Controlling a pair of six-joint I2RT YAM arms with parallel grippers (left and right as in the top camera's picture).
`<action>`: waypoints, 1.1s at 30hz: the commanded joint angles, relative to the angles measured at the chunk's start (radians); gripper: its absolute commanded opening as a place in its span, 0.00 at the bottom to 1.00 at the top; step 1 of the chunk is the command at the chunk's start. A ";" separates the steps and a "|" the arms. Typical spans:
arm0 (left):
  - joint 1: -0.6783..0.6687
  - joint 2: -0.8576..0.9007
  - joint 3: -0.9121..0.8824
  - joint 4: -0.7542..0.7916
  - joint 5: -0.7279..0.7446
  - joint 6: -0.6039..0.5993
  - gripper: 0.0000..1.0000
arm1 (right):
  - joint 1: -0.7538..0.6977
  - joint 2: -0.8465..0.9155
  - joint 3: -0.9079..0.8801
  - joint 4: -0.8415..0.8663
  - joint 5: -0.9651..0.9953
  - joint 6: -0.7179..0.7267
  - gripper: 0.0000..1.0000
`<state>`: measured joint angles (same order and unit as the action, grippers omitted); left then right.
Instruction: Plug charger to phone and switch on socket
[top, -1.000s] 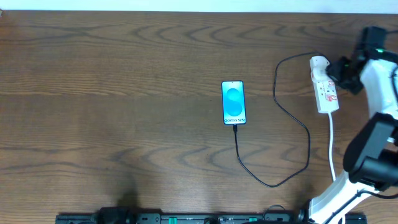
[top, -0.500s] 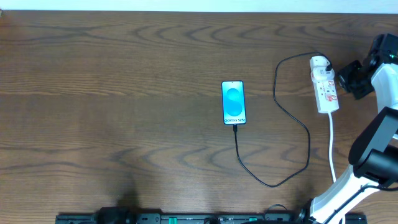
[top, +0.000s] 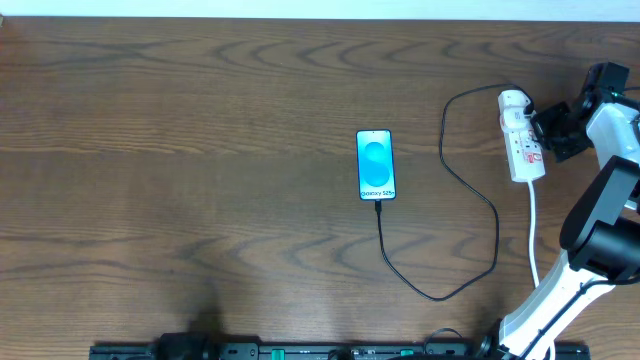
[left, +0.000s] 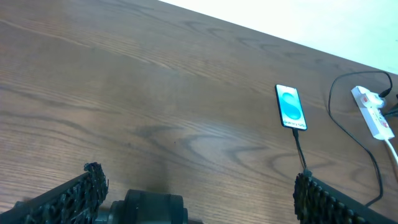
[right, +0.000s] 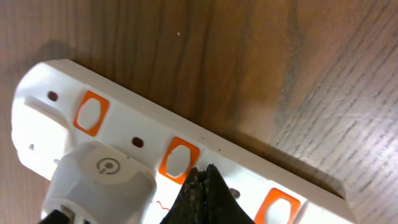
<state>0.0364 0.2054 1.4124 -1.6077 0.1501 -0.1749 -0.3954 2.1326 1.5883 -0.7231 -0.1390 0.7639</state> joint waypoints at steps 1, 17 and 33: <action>-0.002 -0.005 -0.004 -0.044 -0.013 0.014 0.97 | 0.006 0.000 0.024 0.013 -0.023 0.025 0.01; -0.002 -0.005 -0.004 -0.044 -0.013 0.014 0.97 | 0.050 0.002 0.028 0.079 -0.017 -0.042 0.01; -0.002 -0.005 -0.004 -0.045 -0.013 0.014 0.97 | 0.196 0.069 0.028 0.092 -0.040 -0.090 0.01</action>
<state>0.0364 0.2054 1.4120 -1.6077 0.1501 -0.1749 -0.2970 2.1517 1.5978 -0.6540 0.0589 0.6876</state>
